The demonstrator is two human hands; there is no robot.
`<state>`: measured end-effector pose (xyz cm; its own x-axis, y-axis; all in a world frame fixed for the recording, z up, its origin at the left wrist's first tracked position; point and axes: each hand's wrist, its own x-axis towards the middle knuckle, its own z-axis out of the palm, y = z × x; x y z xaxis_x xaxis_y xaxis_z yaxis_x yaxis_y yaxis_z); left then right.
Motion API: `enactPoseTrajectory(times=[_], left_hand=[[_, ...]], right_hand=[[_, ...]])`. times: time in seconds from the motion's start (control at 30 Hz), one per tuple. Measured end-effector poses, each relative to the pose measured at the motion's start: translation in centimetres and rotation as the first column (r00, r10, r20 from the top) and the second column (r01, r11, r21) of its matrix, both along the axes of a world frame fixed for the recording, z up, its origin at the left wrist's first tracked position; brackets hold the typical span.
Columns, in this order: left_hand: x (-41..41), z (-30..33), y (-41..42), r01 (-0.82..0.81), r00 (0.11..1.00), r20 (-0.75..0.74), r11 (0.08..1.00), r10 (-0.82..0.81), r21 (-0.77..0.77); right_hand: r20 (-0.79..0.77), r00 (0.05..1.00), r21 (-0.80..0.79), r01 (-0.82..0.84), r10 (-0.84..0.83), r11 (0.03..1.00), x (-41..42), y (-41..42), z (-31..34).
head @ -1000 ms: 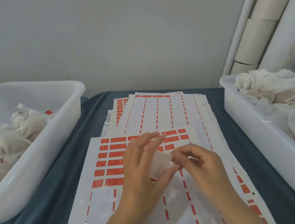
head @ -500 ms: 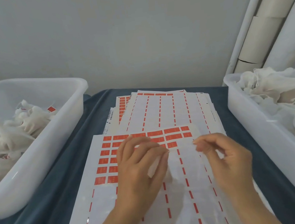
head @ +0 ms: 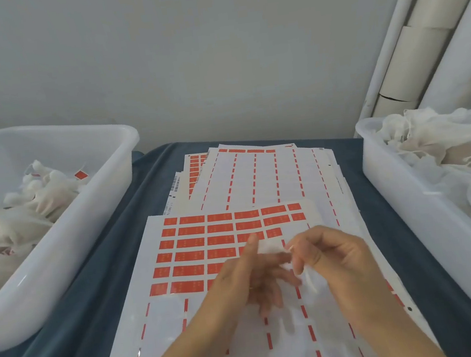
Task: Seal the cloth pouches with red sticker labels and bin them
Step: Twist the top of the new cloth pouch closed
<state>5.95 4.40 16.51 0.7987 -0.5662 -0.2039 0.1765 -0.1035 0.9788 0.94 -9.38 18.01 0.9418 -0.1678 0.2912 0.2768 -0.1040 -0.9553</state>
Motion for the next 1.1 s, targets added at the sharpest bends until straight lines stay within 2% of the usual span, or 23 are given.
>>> enactPoseTrajectory(times=[0.1,0.2,0.27,0.33,0.4,0.5,0.57,0.63,0.73,0.8,0.93,1.1], left_hand=[[1.1,0.0,0.7,-0.163,0.974,-0.192,0.963,0.122,-0.213],[1.7,0.2,1.8,-0.308,0.928,-0.325,0.868,0.183,-0.39],[2.1,0.4,2.5,-0.371,0.89,-0.431,0.786,0.148,-0.495],[2.5,0.6,3.0,-0.394,0.881,-0.453,0.749,0.141,-0.532],[2.6,0.6,3.1,-0.375,0.895,-0.413,0.783,0.167,-0.496],[2.0,0.6,2.5,-0.208,0.957,-0.258,0.938,0.135,-0.279],[1.5,0.5,1.8,-0.065,0.977,-0.209,0.994,0.045,-0.089],[0.9,0.4,1.3,0.107,0.983,-0.151,0.994,-0.101,0.036],[0.3,0.5,1.2,0.241,0.966,-0.109,0.968,-0.233,0.067],[0.3,0.6,1.3,0.238,0.969,-0.09,0.969,-0.232,0.065],[0.2,0.5,1.3,0.266,0.961,0.064,0.962,-0.27,0.063],[-0.4,0.8,1.4,0.304,0.934,0.185,0.952,-0.306,0.036]], right_hand=[[-0.007,0.991,-0.174,-0.136,0.137,0.975,-0.2,1.2,-0.6],[-0.053,0.995,-0.304,-0.097,0.085,0.948,0.0,1.8,-1.5],[-0.077,0.996,-0.392,-0.065,0.037,0.918,0.3,1.4,-1.6],[-0.088,0.996,-0.42,-0.011,-0.028,0.907,0.7,0.4,-1.4],[-0.089,0.99,-0.367,0.072,-0.112,0.928,0.9,-0.5,-1.1],[-0.049,0.976,-0.285,0.188,-0.21,0.94,0.9,-1.1,-1.0],[-0.001,0.977,-0.272,0.203,-0.212,0.941,0.8,-0.8,-1.2],[0.031,0.992,-0.292,0.129,-0.126,0.948,0.6,0.0,-1.4],[0.027,0.999,-0.332,0.039,-0.032,0.942,0.4,1.4,-2.1],[0.02,0.997,-0.344,0.071,-0.068,0.936,0.5,1.6,-2.4],[0.01,0.978,-0.329,0.198,-0.206,0.923,0.8,0.9,-2.5],[-0.119,0.984,-0.219,0.103,-0.131,0.97,1.0,0.8,-2.2]])
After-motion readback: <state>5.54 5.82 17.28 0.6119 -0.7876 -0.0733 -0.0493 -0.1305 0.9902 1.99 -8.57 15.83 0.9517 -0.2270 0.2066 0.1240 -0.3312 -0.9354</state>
